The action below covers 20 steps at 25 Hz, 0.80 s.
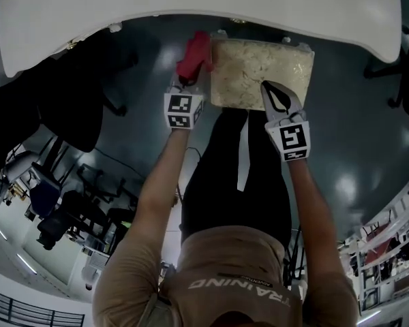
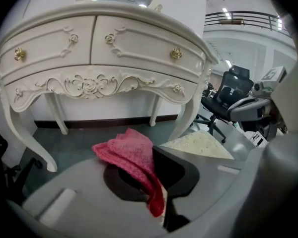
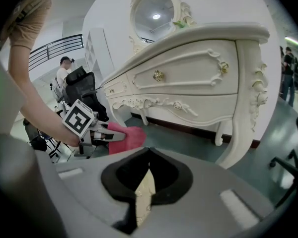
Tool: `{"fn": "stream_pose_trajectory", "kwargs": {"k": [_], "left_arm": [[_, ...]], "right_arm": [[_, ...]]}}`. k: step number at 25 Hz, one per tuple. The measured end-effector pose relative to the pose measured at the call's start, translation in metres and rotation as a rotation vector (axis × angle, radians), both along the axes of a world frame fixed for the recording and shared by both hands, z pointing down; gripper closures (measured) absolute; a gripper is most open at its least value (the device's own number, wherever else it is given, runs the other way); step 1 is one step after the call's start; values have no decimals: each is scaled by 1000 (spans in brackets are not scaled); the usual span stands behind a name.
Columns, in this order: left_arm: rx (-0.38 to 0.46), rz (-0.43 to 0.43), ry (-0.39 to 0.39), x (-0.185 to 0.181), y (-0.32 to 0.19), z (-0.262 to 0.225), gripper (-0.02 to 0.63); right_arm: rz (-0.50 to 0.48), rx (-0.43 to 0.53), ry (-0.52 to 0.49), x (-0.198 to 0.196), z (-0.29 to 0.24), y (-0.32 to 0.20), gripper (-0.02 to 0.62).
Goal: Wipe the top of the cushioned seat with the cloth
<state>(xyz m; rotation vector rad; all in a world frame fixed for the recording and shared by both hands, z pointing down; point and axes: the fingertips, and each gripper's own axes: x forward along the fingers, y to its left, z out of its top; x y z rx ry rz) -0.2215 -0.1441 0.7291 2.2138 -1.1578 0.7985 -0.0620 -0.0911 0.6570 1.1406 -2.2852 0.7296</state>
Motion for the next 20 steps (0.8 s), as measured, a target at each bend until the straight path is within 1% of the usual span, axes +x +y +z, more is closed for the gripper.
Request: {"fn": "stream_pose_trajectory", "kwargs": {"k": [4, 6, 9, 14, 20], "left_arm": [[-29, 27, -18, -16, -9, 26, 568], [-35, 36, -13, -21, -15, 31, 568], [-44, 43, -2, -20, -23, 36, 568], [-67, 112, 12, 4, -31, 50, 568], [-94, 215, 33, 32, -14, 58, 568]], "right_arm": [[-25, -14, -5, -22, 15, -8, 594], [-29, -23, -8, -33, 19, -12, 594], [-34, -29, -10, -42, 20, -16, 594], [-20, -48, -12, -43, 29, -22, 594], [13, -56, -23, -42, 32, -25, 594]]}}
